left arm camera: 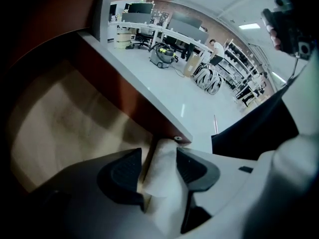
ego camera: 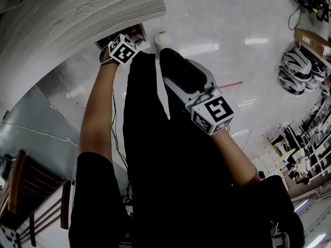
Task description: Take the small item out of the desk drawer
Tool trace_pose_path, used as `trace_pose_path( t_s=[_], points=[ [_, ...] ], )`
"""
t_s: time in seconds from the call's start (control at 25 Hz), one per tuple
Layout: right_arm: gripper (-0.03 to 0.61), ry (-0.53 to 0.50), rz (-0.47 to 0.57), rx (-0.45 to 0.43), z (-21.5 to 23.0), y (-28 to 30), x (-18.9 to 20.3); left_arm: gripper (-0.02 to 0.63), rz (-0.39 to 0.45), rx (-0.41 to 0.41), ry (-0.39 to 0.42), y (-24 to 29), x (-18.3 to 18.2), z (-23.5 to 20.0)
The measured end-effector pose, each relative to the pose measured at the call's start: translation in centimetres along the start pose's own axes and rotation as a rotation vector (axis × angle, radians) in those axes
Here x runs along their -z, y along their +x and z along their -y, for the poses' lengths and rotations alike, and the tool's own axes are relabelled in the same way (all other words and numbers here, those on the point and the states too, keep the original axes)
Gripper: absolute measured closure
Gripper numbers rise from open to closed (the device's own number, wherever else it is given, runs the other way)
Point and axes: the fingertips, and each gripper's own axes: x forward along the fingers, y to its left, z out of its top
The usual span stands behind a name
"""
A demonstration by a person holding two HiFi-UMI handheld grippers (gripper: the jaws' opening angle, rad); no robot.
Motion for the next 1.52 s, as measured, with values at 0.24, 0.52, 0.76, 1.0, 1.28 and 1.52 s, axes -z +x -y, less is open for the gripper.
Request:
trace_pose_path(
  t_s=[0.24, 0.52, 0.76, 1.0, 1.28, 1.52],
  points=[
    [0.284, 0.018, 0.003, 0.022, 0.6, -0.1, 0.5, 0.419, -0.078, -0.035, 0.149, 0.4, 0.4, -0.3],
    [0.282, 0.006, -0.010, 0.027, 0.5, -0.2, 1.0, 0.503, -0.143, 0.019, 0.250, 0.5, 0.2, 0.9],
    [0.284, 0.018, 0.001, 0.042, 1.0, -0.2, 1.0, 0.503, -0.163, 0.070, 0.214, 0.8, 0.3, 0.8],
    [0.284, 0.024, 0.003, 0.045, 0.9, -0.2, 0.9, 0.503, -0.158, 0.067, 0.182, 0.7, 0.1, 0.7],
    [0.284, 0.024, 0.008, 0.061, 0.5, -0.3, 0.0, 0.507, -0.123, 0.020, 0.147, -0.6, 0.7, 0.4],
    [0.300, -0.002, 0.012, 0.054, -0.8, -0.7, -1.5, 0.508, -0.092, -0.027, 0.086, -3.7, 1.5, -0.2]
  ],
)
